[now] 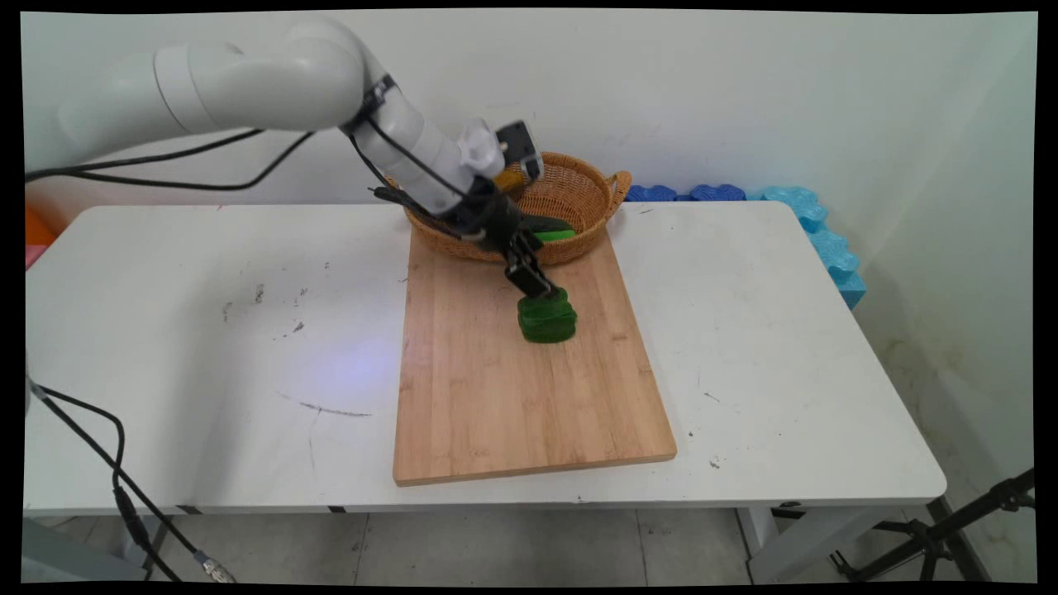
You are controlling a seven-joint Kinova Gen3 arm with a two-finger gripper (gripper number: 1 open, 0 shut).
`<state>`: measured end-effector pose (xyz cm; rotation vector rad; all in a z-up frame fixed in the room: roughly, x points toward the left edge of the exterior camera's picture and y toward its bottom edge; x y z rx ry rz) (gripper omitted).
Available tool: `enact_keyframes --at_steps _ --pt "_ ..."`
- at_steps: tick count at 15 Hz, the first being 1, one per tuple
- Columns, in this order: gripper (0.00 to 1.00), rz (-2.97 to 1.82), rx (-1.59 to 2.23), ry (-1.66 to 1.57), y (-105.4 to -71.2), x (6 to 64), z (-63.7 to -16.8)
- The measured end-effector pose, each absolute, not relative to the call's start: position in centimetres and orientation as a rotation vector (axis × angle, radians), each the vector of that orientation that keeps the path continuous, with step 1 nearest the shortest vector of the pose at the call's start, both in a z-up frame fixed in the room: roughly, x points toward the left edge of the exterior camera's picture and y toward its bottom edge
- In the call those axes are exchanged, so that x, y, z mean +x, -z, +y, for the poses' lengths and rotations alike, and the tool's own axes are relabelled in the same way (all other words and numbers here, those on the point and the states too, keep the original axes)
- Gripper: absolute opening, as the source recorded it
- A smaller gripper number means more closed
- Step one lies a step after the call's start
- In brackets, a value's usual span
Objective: Pick up the potato from the vegetable basket
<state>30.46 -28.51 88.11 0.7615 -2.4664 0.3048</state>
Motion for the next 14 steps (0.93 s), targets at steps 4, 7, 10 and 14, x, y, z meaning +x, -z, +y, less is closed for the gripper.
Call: enact_keyframes --at_steps 4,7,10,14 --pt "1.0 -2.414 0.84 -0.34 -90.3 32.2 -30.0" --pt "1.0 -2.376 0.901 -0.385 -91.6 33.8 -31.7" --pt "1.0 -2.337 0.969 -0.443 -92.3 35.3 -33.7" --pt "1.0 -2.297 1.051 -0.505 -92.2 36.9 -36.1"
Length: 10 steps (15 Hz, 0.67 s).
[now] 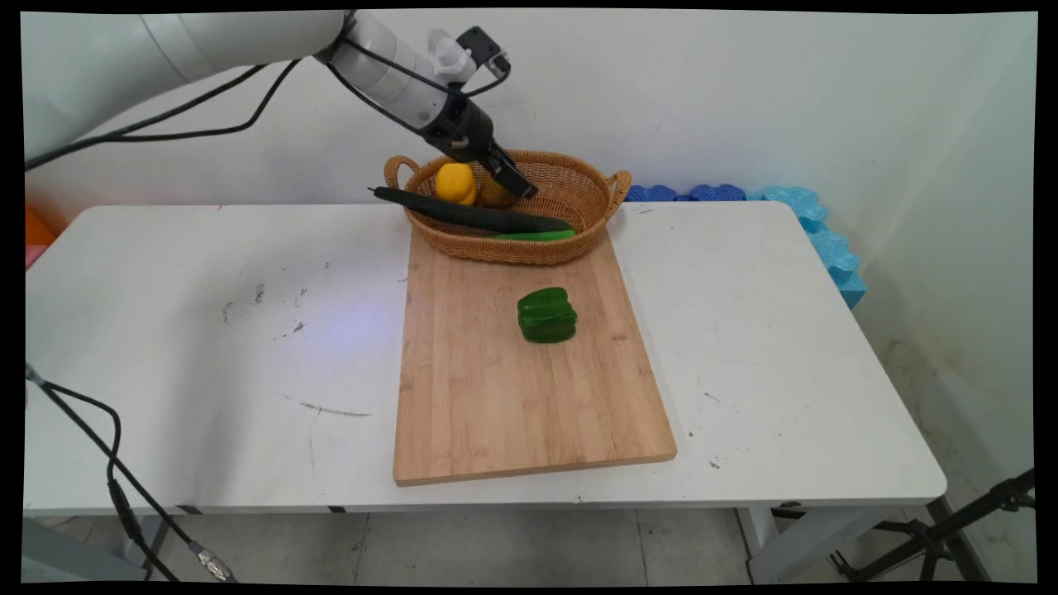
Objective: Pick up the potato from the vegetable basket
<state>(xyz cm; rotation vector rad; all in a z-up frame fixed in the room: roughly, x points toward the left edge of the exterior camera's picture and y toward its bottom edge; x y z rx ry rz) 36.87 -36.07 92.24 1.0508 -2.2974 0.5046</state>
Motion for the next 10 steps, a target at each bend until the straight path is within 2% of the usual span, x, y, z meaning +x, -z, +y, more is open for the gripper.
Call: enact_keyframes --at_steps 10 --pt "1.0 -2.282 1.2 -0.633 -89.0 39.5 -42.9"
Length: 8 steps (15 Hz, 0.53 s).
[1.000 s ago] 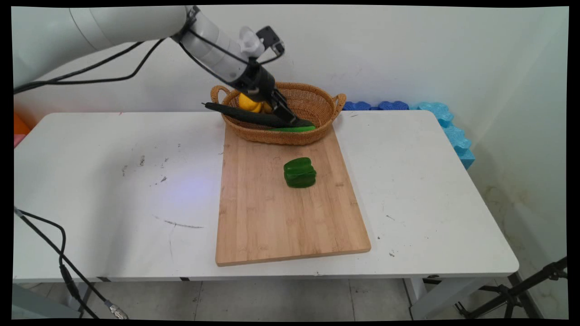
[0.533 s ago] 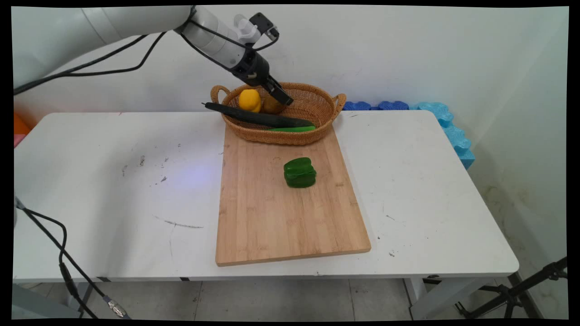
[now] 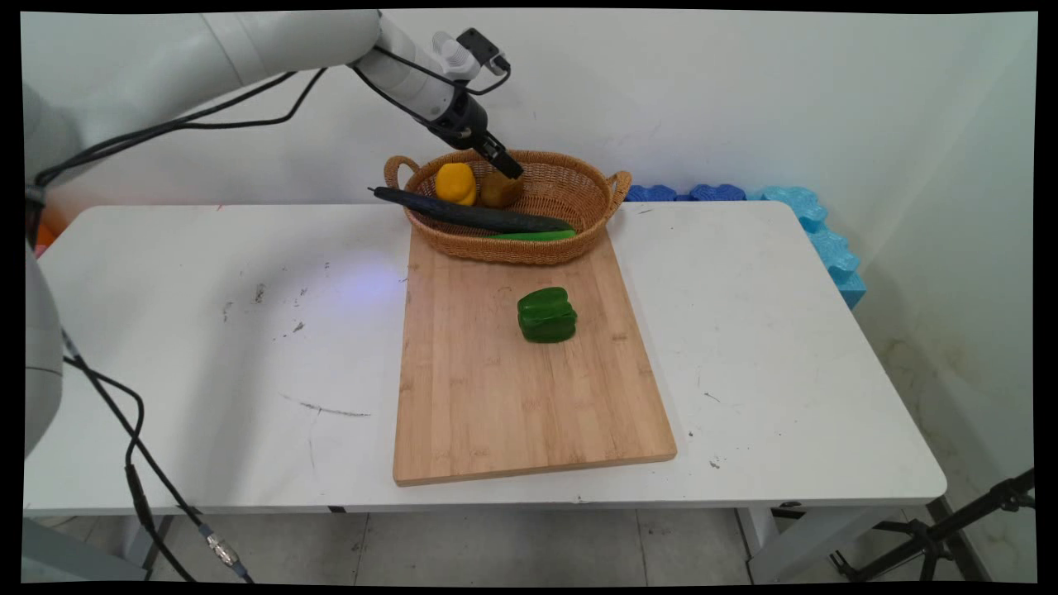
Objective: Pick up the potato from the vegetable basket
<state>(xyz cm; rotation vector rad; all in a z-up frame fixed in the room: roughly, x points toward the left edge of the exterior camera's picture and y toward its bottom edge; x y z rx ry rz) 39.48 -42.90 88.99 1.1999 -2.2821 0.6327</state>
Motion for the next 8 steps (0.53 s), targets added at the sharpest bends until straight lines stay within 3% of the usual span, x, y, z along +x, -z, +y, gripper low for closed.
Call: enact_keyframes --at_steps 8 --pt "1.0 -2.319 1.247 -0.649 -86.0 39.9 -46.0"
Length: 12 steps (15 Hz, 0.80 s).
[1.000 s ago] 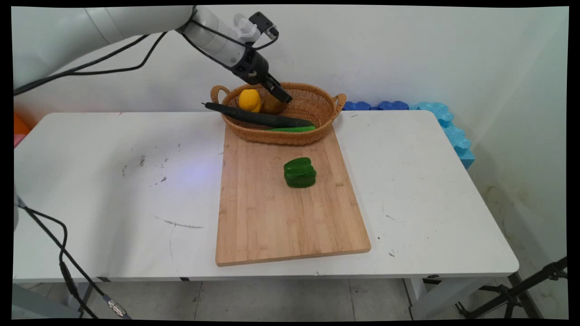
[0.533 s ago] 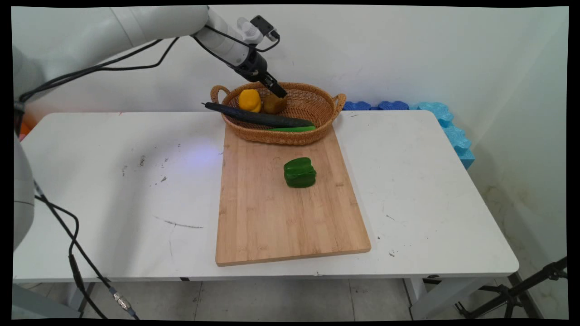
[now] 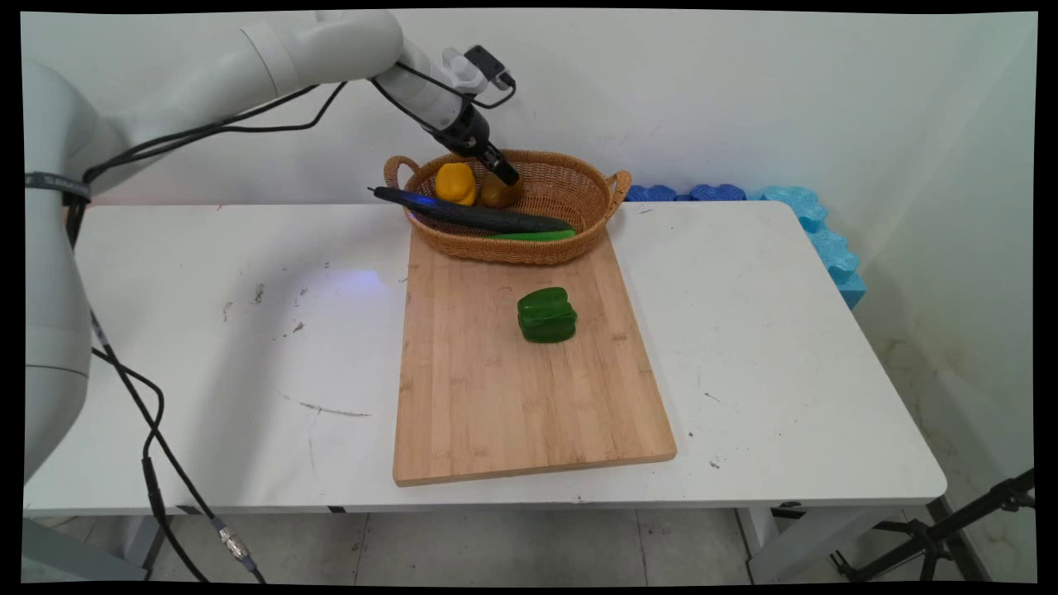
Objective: Pick up the potato from the vegetable basket
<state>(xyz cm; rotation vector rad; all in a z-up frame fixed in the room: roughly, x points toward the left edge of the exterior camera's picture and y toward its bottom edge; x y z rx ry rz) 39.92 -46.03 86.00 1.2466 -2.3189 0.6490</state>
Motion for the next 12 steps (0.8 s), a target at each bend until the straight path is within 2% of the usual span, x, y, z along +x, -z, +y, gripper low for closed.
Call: enact_keyframes --at_steps 10,11,12 --pt "1.0 -2.378 1.22 -0.626 -83.6 39.5 -47.8" --pt "0.0 -2.383 1.218 -0.623 -83.4 39.5 -47.9" --pt "0.0 -2.388 1.216 -0.621 -83.3 39.5 -47.9"
